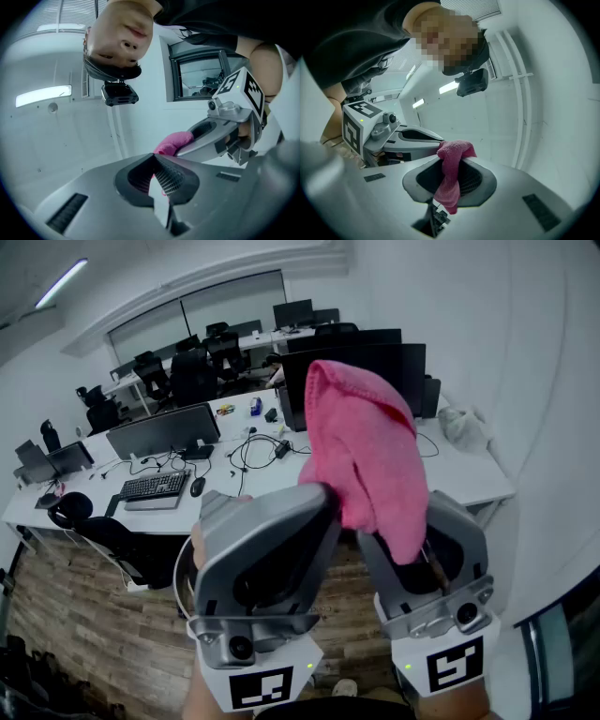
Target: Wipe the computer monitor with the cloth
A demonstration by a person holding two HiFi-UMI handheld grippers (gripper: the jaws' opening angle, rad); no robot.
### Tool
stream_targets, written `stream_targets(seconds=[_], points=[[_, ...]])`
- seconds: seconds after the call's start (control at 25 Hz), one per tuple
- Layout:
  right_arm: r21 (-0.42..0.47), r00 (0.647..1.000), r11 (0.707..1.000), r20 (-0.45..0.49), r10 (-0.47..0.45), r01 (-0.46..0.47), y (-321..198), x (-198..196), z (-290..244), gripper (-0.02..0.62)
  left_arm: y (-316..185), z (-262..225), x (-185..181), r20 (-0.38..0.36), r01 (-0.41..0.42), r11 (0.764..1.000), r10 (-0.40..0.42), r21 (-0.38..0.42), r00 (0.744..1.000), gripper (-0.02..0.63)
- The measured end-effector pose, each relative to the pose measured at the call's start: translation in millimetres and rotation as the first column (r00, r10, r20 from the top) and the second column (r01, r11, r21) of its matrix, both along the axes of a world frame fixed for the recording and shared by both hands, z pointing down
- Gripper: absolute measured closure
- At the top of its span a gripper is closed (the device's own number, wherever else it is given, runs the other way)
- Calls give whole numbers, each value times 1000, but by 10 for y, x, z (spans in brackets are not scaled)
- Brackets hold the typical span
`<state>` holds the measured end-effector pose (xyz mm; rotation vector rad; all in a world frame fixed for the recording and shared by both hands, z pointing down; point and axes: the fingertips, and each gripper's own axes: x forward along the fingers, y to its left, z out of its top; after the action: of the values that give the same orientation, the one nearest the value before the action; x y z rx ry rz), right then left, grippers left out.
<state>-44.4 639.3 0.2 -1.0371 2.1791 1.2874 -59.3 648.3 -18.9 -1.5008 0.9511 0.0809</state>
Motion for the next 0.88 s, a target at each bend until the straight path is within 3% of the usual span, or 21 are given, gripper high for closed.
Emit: stream_targets(seconds=[0.88], points=[[-33, 999, 999, 15, 32, -32, -139, 170, 149, 532, -189, 159, 102, 2, 10, 999, -10, -30, 1000, 601]])
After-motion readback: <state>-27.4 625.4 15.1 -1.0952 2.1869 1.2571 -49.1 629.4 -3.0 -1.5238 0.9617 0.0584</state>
